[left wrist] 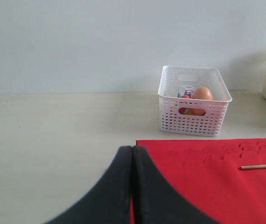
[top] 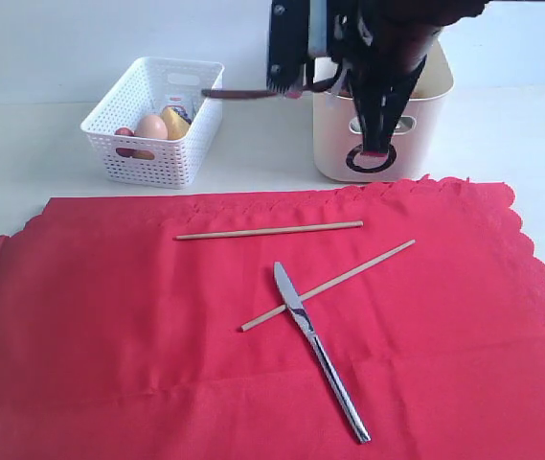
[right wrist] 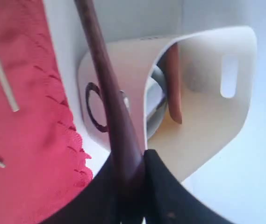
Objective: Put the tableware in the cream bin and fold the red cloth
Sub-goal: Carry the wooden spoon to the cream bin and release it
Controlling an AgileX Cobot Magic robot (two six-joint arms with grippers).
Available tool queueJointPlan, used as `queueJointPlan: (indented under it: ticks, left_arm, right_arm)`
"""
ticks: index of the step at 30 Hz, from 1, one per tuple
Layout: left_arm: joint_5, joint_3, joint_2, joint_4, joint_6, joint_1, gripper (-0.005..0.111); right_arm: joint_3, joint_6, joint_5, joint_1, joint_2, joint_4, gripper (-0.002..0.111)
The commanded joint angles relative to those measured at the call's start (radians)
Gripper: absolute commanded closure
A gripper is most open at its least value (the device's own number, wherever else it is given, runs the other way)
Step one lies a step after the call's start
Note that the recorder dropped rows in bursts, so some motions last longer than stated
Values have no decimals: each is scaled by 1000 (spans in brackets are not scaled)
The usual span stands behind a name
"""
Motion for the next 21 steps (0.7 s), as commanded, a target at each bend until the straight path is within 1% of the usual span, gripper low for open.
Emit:
queueJointPlan:
  ticks: [1, 2, 3, 4, 5, 7, 9, 14, 15, 16, 17, 21]
  left_arm:
    - [-2, 3, -6, 1, 3, 1, 107]
    - [-2, 3, -6, 1, 3, 1, 107]
    - [-2, 3, -6, 1, 3, 1, 107]
    - [-2, 3, -6, 1, 3, 1, 107]
    - [-2, 3, -6, 1, 3, 1, 107]
    - [-2, 3, -6, 1, 3, 1, 107]
    - [-2, 3, -6, 1, 3, 1, 107]
    - [-2, 3, -6, 1, 3, 1, 107]
    - [-2, 3, -6, 1, 3, 1, 107]
    - [-2, 3, -6, 1, 3, 1, 107]
    - [-2, 3, -6, 1, 3, 1, 107]
    - [-2, 3, -6, 1, 3, 1, 107]
  right_arm:
    - [-5, 260, -164, -142, 28, -18, 108]
    - [-5, 320, -202, -168, 39, -18, 108]
    - [-7, 458, -277, -212, 64, -18, 108]
    - [-9, 549, -317, -236, 80, -16, 108]
    - [-28, 702, -372, -272, 114, -8, 108]
    - [-66, 842, -408, -291, 161, -8, 108]
    - [-100, 889, -421, -295, 200, -8, 108]
    - [-187, 893, -389, -295, 307, -14, 108]
    - [-198, 942, -371, -295, 324, -50, 107]
    - [-201, 983, -364, -295, 329, -75, 104]
    - [-205, 1040, -356, -295, 341, -105, 96]
    - [-205, 1043, -332, -295, 345, -110, 72]
